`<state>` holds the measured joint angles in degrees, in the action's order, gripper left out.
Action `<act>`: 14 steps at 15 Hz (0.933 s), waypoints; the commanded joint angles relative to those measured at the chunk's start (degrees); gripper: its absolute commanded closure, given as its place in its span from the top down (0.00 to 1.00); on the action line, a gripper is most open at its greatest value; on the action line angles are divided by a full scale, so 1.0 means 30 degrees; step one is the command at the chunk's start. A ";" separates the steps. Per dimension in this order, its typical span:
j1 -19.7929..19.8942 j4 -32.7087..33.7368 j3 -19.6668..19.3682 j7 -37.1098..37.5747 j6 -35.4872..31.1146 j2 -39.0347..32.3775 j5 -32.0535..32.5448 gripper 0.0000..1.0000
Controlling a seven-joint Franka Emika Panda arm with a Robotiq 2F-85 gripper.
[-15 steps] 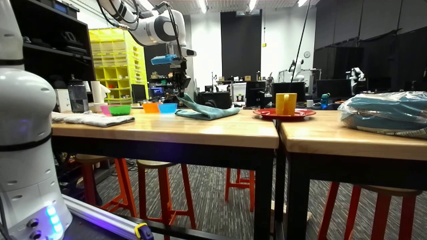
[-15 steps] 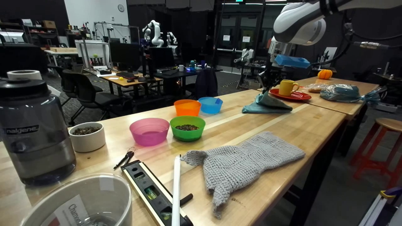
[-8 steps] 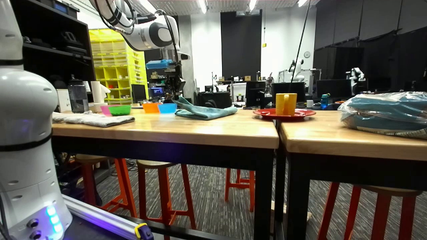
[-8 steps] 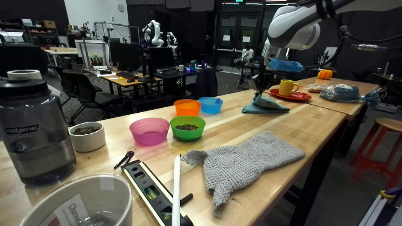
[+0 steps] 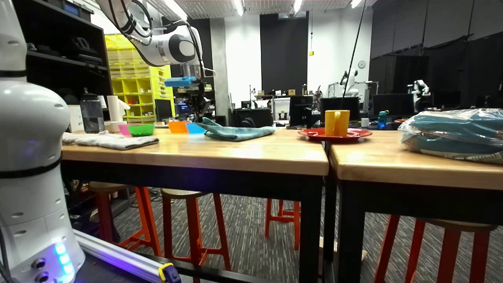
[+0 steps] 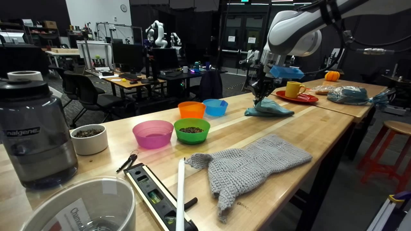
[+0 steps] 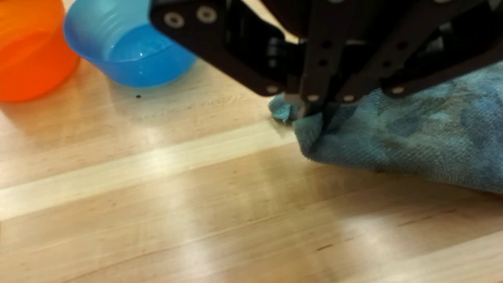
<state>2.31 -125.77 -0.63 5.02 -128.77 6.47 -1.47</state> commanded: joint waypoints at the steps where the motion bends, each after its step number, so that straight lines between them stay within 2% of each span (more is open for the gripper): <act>1: -0.0346 -0.0712 0.0291 0.0051 -0.0545 0.0385 0.0604 0.00; 4: -0.0461 -0.0805 0.0495 0.0145 -0.0713 0.0311 0.0907 0.00; 5: -0.0492 -0.0814 0.0534 0.0148 -0.0757 0.0289 0.1003 0.23; 9: -0.0584 -0.1004 0.0636 0.0152 -0.0949 0.0388 0.1212 0.44; 14: -0.0432 -0.1192 0.0470 -0.0009 -0.1230 0.0799 0.1274 0.77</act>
<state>1.04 -127.61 1.18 5.03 -131.48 6.36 1.06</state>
